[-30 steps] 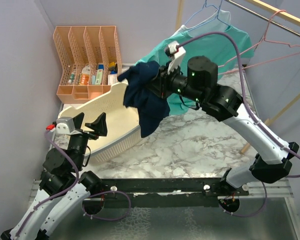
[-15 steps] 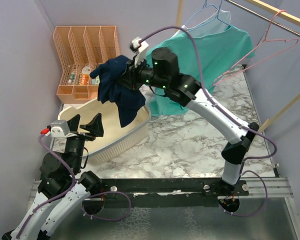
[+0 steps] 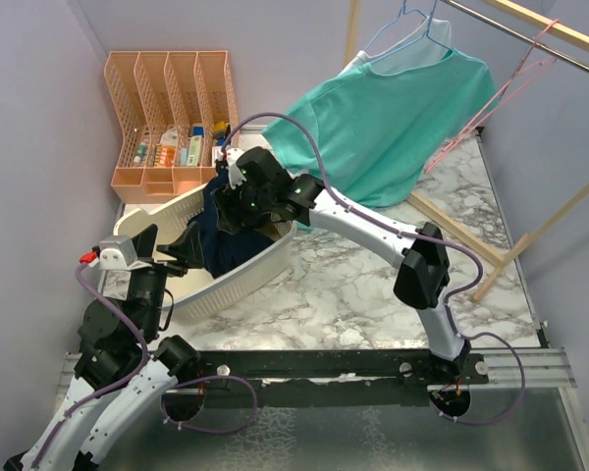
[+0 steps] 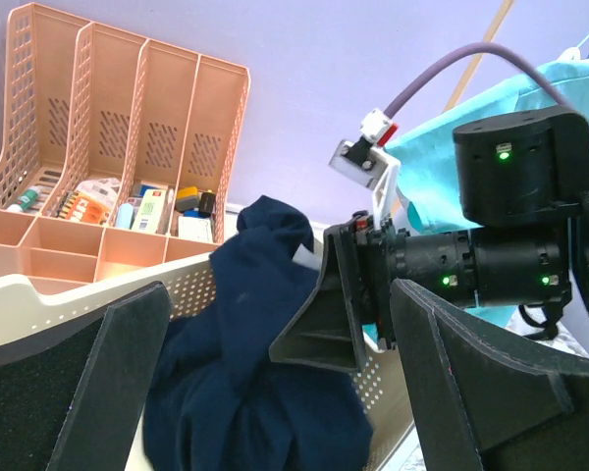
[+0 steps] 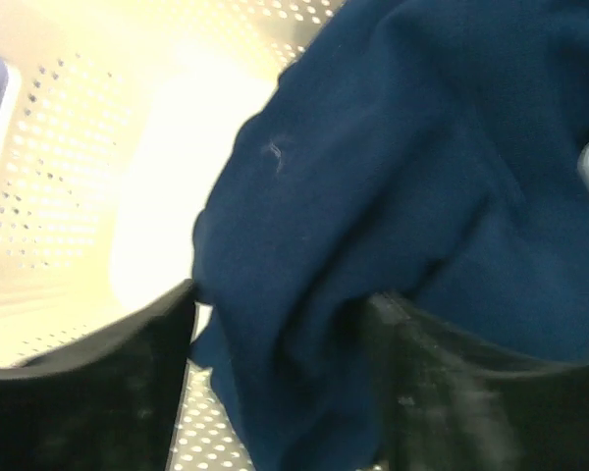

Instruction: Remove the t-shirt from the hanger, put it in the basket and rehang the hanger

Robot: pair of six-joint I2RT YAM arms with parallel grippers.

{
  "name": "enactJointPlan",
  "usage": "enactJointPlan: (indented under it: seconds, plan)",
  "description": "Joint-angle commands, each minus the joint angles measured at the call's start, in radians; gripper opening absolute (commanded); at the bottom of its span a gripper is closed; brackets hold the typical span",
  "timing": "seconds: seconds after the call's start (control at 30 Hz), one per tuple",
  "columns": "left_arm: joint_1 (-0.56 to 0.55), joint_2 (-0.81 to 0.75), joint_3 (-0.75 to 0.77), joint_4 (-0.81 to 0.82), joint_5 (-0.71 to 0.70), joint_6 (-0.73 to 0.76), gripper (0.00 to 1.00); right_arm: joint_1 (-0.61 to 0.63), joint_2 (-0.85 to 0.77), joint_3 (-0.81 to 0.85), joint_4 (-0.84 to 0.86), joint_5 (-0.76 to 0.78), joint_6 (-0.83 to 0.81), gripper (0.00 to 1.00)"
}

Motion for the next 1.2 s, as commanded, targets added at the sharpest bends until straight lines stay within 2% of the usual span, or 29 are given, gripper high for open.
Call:
enactJointPlan:
  seconds: [0.0,0.2,0.37,0.5,0.67,0.8,0.93,1.03,1.17]
  plan:
    - [-0.002,-0.005,-0.009,0.001,-0.01,-0.008,0.97,0.005,-0.128,-0.016,0.054,0.067,0.0,0.73]
    - [-0.002,0.005,-0.007,0.0,-0.005,-0.008,0.97,0.005,-0.243,-0.001,0.052,0.129,-0.024,0.72]
    - [-0.002,0.006,-0.009,0.0,-0.002,-0.012,0.97,0.005,-0.351,-0.044,0.109,0.266,-0.039,0.71]
    - [-0.003,0.012,-0.009,-0.001,0.002,-0.012,0.97,0.006,-0.385,-0.005,0.103,0.511,-0.024,0.71]
    - [-0.003,0.02,-0.007,-0.001,0.009,-0.013,0.97,0.005,-0.322,0.193,0.038,0.853,-0.039,0.67]
    - [-0.002,0.021,-0.006,-0.002,0.012,-0.015,0.97,-0.009,-0.27,0.294,0.117,1.027,-0.134,0.62]
    - [-0.003,0.02,-0.006,-0.002,0.012,-0.016,0.97,-0.089,-0.219,0.388,0.112,1.026,-0.128,0.62]
    - [-0.003,0.021,-0.006,-0.002,0.015,-0.016,0.97,-0.191,-0.174,0.491,-0.006,0.944,-0.009,0.62]
    - [-0.002,0.028,-0.006,-0.001,0.026,-0.017,0.97,-0.315,-0.215,0.427,-0.01,0.853,0.116,0.54]
